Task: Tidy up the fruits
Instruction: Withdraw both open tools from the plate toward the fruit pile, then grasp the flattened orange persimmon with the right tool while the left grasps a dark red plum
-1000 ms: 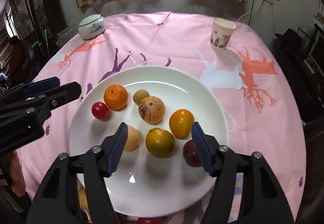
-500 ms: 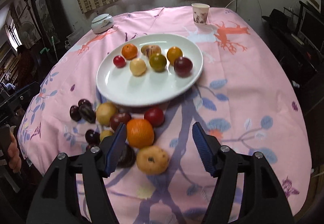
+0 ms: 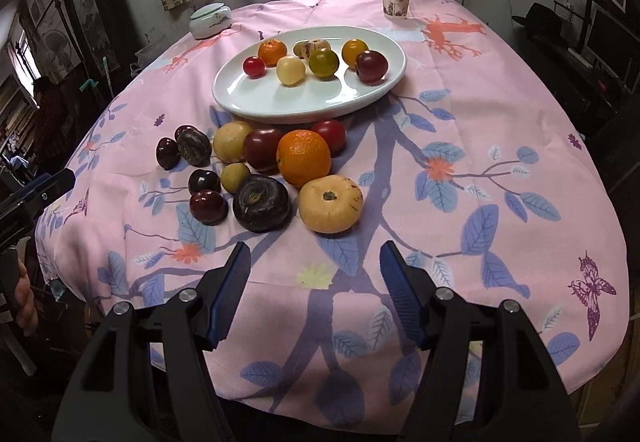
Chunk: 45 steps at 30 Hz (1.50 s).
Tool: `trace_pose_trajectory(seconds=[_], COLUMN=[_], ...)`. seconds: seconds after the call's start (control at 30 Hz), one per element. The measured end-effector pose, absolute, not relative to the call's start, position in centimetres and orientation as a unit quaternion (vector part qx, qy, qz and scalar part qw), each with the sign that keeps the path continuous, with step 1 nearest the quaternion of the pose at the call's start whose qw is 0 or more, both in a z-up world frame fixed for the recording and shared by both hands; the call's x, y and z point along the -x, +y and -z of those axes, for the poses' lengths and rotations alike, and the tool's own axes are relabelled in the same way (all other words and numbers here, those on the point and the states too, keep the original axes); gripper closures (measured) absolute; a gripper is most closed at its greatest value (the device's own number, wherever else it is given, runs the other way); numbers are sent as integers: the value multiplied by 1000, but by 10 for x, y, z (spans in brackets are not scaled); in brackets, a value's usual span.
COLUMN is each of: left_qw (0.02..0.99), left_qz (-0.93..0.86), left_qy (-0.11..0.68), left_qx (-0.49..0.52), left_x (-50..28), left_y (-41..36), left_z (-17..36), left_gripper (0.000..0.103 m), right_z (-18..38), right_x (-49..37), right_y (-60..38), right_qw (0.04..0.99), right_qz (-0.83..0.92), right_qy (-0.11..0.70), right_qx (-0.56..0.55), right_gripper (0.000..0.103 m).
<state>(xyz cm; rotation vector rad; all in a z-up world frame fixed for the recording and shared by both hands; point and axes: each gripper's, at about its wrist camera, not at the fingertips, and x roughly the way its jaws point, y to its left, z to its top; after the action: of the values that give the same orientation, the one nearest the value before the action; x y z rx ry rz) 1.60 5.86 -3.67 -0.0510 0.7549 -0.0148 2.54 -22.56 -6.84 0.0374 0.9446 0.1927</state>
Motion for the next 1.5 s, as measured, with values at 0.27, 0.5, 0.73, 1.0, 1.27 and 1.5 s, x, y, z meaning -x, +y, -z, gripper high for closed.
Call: trace_pose_trajectory(seconds=[0.27, 0.5, 0.73, 1.0, 1.27, 1.5], left_qw=[923, 912, 904, 892, 888, 878], left_qz=[51, 72, 92, 111, 105, 133], left_qy=[381, 403, 418, 437, 446, 459], left_qx=[4, 6, -11, -38, -37, 7], left_x=[-14, -24, -35, -53, -80, -74], left_y=[29, 16, -10, -49, -71, -60], left_z=[47, 62, 77, 100, 115, 104], left_gripper=[5, 5, 5, 16, 38, 54], right_z=[84, 112, 91, 81, 75, 69], right_x=[-47, -78, -60, -35, -27, -24], right_y=[-217, -209, -225, -248, -262, -262], right_qw=[894, 880, 888, 890, 892, 893], right_qz=[-65, -81, -95, -95, -100, -107], right_qy=[441, 465, 451, 443, 436, 431], right_qx=[50, 52, -13, -50, -66, -76], right_gripper=[36, 57, 57, 57, 57, 57])
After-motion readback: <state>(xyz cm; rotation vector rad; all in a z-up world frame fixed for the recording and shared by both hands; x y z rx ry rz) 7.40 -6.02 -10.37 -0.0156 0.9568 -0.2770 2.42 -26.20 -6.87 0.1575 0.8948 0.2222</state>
